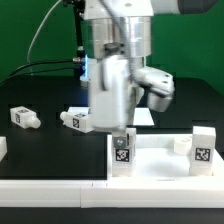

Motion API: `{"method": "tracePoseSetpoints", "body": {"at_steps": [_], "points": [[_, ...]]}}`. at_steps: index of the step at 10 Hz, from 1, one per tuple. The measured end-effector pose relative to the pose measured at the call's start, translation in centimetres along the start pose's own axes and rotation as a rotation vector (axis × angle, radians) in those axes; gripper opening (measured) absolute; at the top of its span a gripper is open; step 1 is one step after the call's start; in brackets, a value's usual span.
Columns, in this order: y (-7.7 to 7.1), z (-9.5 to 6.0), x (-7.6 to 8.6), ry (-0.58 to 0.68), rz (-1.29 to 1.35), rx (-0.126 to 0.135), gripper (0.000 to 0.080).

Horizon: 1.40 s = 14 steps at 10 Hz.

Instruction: Assemble square table

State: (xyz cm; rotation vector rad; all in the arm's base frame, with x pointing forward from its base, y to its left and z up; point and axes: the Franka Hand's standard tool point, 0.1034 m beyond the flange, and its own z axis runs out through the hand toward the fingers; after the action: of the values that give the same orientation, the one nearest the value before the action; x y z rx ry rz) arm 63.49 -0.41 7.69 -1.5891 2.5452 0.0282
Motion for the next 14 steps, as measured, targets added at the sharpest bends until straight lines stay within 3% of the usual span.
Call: {"method": "tracePoseSetpoints", "body": {"at_steps": [5, 6, 7, 8, 9, 14], "points": [[0.1, 0.0, 0.1, 0.001, 0.117, -0.001, 0.0291], [0.1, -0.1, 0.0, -0.001, 0.110, 0.001, 0.0463], [0.2, -0.8, -0.2, -0.011, 0.080, 0.006, 0.0582], [0.7, -2.0, -0.3, -0.026, 0.062, 0.006, 0.0582], [1.3, -3.5, -0.6, -0.046, 0.065, 0.000, 0.0639], [1.5, -2.9, -0.2, -0.037, 0.065, -0.003, 0.0648]]}}
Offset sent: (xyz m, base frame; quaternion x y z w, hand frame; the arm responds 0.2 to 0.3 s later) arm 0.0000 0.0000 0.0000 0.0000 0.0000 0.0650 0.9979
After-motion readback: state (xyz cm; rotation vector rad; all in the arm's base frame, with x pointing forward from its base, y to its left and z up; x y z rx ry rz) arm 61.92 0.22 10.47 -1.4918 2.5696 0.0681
